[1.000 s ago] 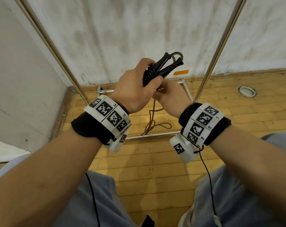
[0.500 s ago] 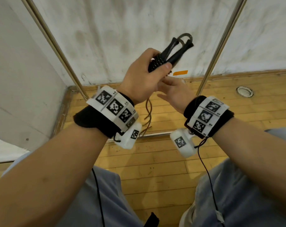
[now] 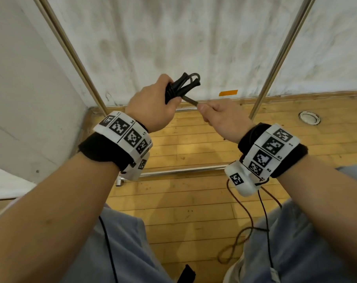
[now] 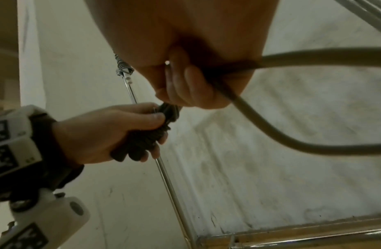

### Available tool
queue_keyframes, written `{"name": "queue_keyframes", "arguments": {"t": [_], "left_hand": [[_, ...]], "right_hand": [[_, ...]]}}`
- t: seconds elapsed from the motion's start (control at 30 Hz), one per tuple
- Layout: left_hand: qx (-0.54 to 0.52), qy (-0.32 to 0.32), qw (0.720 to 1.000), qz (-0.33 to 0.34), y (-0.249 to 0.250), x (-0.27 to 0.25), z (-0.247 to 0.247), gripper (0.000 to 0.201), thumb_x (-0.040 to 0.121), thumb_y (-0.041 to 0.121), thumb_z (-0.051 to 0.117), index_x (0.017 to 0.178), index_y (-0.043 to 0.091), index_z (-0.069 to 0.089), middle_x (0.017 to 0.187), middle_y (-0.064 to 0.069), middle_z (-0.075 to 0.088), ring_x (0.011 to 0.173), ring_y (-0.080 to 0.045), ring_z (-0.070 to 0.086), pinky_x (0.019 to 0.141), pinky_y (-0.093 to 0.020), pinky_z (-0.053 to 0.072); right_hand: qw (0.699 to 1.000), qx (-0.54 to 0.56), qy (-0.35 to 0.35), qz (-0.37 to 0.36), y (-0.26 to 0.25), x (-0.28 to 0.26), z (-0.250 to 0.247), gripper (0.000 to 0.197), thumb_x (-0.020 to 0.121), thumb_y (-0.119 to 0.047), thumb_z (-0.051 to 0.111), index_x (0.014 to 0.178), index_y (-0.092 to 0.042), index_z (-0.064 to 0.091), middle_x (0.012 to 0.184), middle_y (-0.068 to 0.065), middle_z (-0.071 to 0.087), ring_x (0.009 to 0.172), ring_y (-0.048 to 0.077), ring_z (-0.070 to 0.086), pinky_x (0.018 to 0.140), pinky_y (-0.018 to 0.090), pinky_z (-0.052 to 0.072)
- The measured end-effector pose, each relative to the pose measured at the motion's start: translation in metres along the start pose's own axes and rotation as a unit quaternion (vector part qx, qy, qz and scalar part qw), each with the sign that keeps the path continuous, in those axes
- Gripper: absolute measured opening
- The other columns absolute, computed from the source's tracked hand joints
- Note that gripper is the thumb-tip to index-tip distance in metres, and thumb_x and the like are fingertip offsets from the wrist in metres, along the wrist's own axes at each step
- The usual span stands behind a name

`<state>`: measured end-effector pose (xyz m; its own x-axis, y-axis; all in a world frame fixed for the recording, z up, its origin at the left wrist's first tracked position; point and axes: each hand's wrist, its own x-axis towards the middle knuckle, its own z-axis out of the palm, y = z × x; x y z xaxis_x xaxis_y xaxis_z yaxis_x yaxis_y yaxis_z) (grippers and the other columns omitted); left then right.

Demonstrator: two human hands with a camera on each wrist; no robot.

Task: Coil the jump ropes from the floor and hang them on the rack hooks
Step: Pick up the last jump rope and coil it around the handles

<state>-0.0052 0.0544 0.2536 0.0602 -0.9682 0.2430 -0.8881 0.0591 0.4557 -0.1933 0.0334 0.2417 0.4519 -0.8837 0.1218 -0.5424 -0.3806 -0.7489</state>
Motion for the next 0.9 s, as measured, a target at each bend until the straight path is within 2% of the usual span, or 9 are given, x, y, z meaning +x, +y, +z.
{"name": "queue_keyframes", "arguments": {"t": [0.1, 0.23, 0.43, 0.53, 0.6, 0.7, 0.77, 0.83, 0.9], "left_hand": [[0.052, -0.026, 0.998, -0.007, -0.004, 0.003, 0.009, 0.033, 0.092, 0.039, 0.054, 0.116, 0.02, 0.041, 0.089, 0.005, 0.053, 0.074, -0.022, 0.055, 0.065, -0.035, 0.046], [0.088, -0.08, 0.993, -0.009, -0.003, 0.004, 0.024, 0.032, 0.09, 0.039, 0.057, 0.112, 0.021, 0.042, 0.086, 0.004, 0.054, 0.069, -0.018, 0.052, 0.056, -0.029, 0.038], [0.105, -0.139, 0.984, 0.027, 0.01, 0.002, 0.039, 0.023, 0.088, 0.036, 0.057, 0.107, 0.028, 0.048, 0.089, 0.008, 0.057, 0.069, -0.013, 0.049, 0.049, -0.022, 0.027], [0.109, -0.168, 0.978, 0.057, 0.018, -0.005, 0.047, 0.028, 0.089, 0.036, 0.055, 0.114, 0.027, 0.047, 0.092, 0.007, 0.06, 0.073, -0.015, 0.054, 0.057, -0.028, 0.04], [0.081, -0.173, 0.978, 0.079, 0.024, -0.01, 0.051, 0.031, 0.088, 0.038, 0.055, 0.118, 0.03, 0.047, 0.089, 0.011, 0.061, 0.072, -0.014, 0.055, 0.059, -0.028, 0.043], [0.067, -0.154, 0.982, 0.09, 0.03, -0.014, 0.049, 0.03, 0.081, 0.056, 0.058, 0.104, 0.039, 0.049, 0.068, 0.023, 0.05, 0.061, -0.002, 0.05, 0.051, -0.022, 0.035], [0.067, -0.154, 0.983, 0.071, 0.031, -0.014, 0.048, 0.035, 0.076, 0.065, 0.059, 0.097, 0.039, 0.051, 0.066, 0.023, 0.05, 0.061, 0.0, 0.049, 0.053, -0.024, 0.041], [0.074, -0.155, 0.983, 0.059, 0.032, -0.015, 0.048, 0.032, 0.078, 0.063, 0.058, 0.092, 0.035, 0.053, 0.068, 0.017, 0.055, 0.063, -0.005, 0.053, 0.058, -0.029, 0.048], [0.073, -0.141, 0.985, 0.067, 0.033, -0.017, 0.047, 0.024, 0.08, 0.056, 0.056, 0.084, 0.034, 0.05, 0.066, 0.013, 0.057, 0.06, -0.009, 0.055, 0.054, -0.029, 0.048]], "right_hand": [[0.996, -0.077, -0.031, -0.016, -0.001, -0.004, -0.006, 0.043, 0.099, -0.035, 0.039, 0.063, -0.015, 0.05, 0.055, -0.005, 0.043, 0.049, 0.009, 0.039, 0.047, 0.009, 0.032], [0.986, -0.157, -0.047, -0.032, -0.002, -0.008, -0.01, 0.046, 0.1, -0.036, 0.035, 0.068, -0.011, 0.056, 0.053, -0.005, 0.045, 0.052, 0.01, 0.043, 0.054, 0.019, 0.032], [0.988, -0.132, -0.051, -0.055, 0.001, -0.007, -0.014, 0.032, 0.096, -0.028, 0.047, 0.064, -0.028, 0.051, 0.06, -0.01, 0.046, 0.054, 0.007, 0.042, 0.052, 0.007, 0.034], [0.99, -0.133, -0.005, -0.048, 0.007, -0.003, -0.017, 0.029, 0.096, -0.028, 0.046, 0.072, -0.018, 0.057, 0.061, -0.009, 0.046, 0.056, 0.007, 0.041, 0.05, 0.012, 0.031], [0.99, -0.131, 0.033, -0.038, 0.01, 0.0, -0.019, 0.031, 0.097, -0.03, 0.045, 0.07, -0.017, 0.055, 0.06, -0.009, 0.045, 0.056, 0.007, 0.042, 0.049, 0.014, 0.03], [0.989, -0.134, 0.057, -0.032, 0.012, 0.002, -0.02, 0.035, 0.096, -0.034, 0.045, 0.069, -0.015, 0.055, 0.06, -0.008, 0.046, 0.057, 0.007, 0.043, 0.05, 0.015, 0.028], [0.989, -0.13, 0.057, -0.029, 0.012, 0.002, -0.017, 0.037, 0.096, -0.035, 0.046, 0.07, -0.012, 0.057, 0.061, -0.006, 0.048, 0.057, 0.009, 0.044, 0.052, 0.018, 0.03], [0.99, -0.125, 0.058, -0.021, 0.01, 0.002, -0.016, 0.037, 0.095, -0.037, 0.047, 0.07, -0.012, 0.058, 0.06, -0.004, 0.048, 0.056, 0.01, 0.044, 0.052, 0.021, 0.031], [0.992, -0.106, 0.069, -0.009, 0.01, 0.003, -0.018, 0.037, 0.094, -0.039, 0.05, 0.068, -0.014, 0.059, 0.057, -0.005, 0.048, 0.053, 0.009, 0.044, 0.051, 0.022, 0.032]]}}
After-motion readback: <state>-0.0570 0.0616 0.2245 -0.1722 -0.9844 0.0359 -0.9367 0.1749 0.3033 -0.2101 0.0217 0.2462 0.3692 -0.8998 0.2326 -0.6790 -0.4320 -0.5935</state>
